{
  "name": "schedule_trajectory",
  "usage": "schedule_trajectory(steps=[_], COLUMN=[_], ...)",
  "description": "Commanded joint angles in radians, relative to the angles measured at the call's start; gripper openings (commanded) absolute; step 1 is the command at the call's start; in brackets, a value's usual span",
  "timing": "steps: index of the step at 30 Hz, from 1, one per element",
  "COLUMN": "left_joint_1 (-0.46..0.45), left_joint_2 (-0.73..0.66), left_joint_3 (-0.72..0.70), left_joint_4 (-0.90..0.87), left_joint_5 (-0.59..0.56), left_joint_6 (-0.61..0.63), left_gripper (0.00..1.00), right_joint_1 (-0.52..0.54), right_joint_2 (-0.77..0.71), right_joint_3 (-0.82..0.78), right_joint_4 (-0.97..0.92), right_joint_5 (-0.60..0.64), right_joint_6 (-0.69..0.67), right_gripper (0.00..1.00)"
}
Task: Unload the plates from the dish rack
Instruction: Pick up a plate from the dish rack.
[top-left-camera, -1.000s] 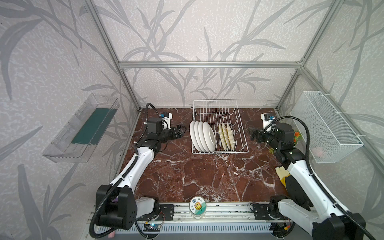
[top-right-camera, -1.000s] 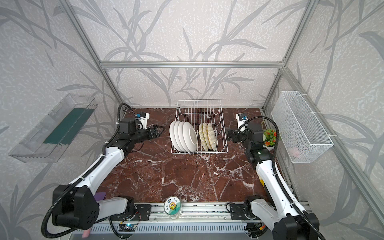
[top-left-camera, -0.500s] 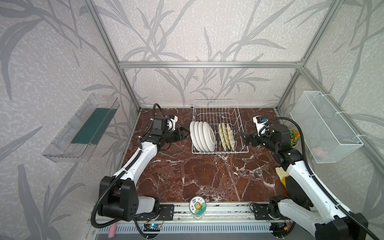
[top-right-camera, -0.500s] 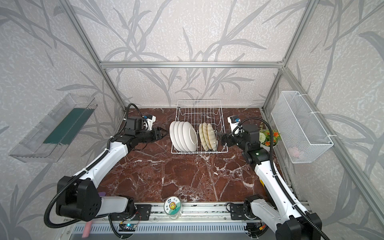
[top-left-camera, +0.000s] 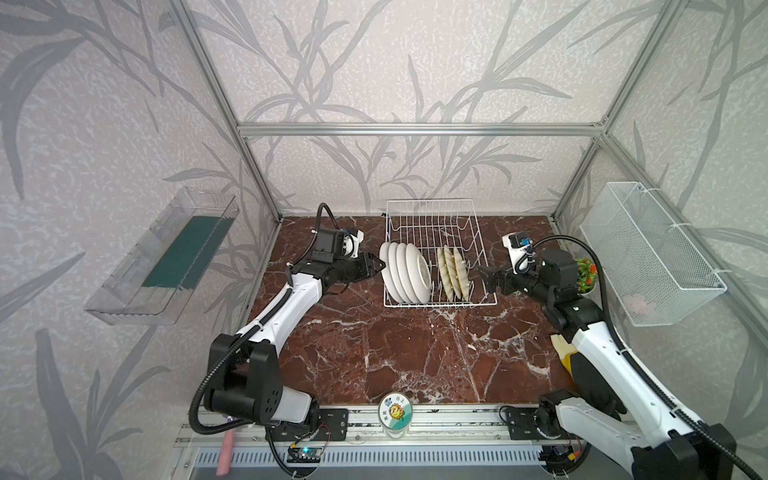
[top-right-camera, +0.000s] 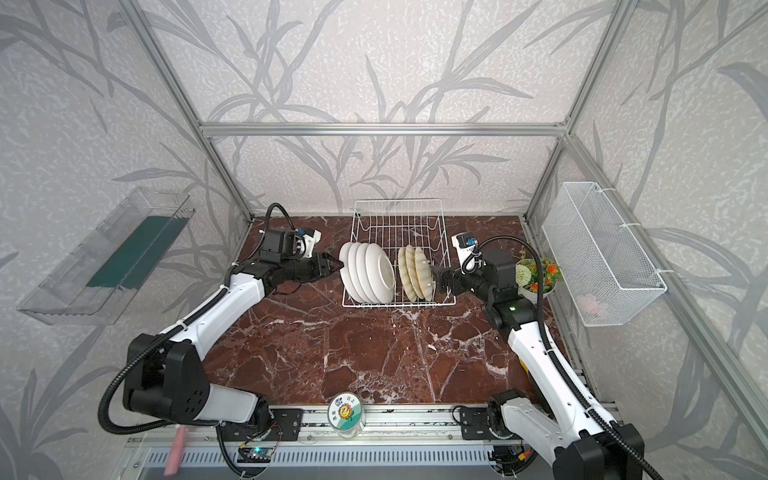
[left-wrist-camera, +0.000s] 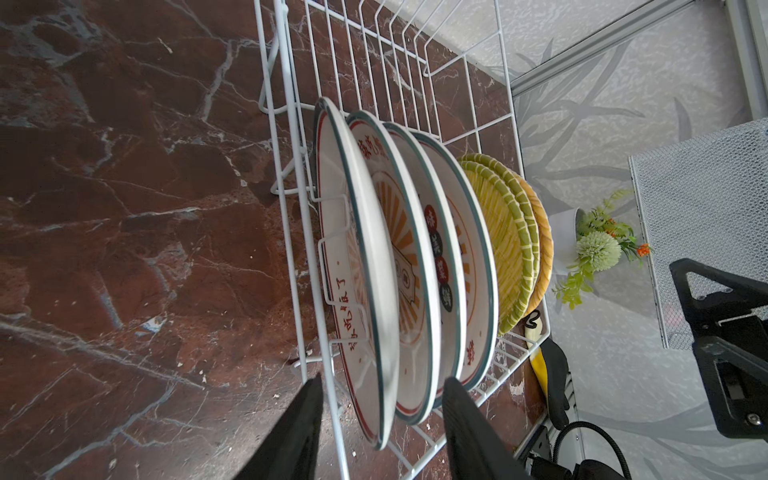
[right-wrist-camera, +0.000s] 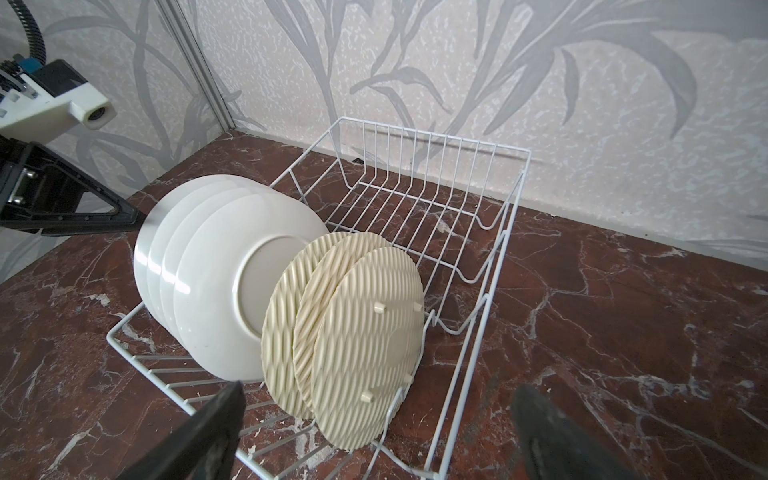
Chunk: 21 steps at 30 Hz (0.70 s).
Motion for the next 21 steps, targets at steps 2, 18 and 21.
schedule_trajectory(steps=[2, 18, 21], left_joint_1=[-0.007, -0.019, -0.021], left_joint_2=[0.037, 0.099, 0.111], left_joint_3=[0.042, 0.098, 0.104], left_joint_4=[-0.028, -0.017, -0.026], left_joint_5=[-0.015, 0.021, 0.014], left_joint_6=[0.005, -0.008, -0.005], left_gripper=[0.43, 0.36, 0.34], right_joint_1=[0.006, 0.007, 0.008], right_joint_2=[-0.001, 0.023, 0.033], right_joint_3=[-0.022, -0.034, -0.035], right_joint_4=[0.052, 0.07, 0.08], right_joint_5=[0.005, 0.031, 0.039], right_joint_6=[0.006, 0.014, 0.015], right_gripper=[0.99, 0.99, 0.99])
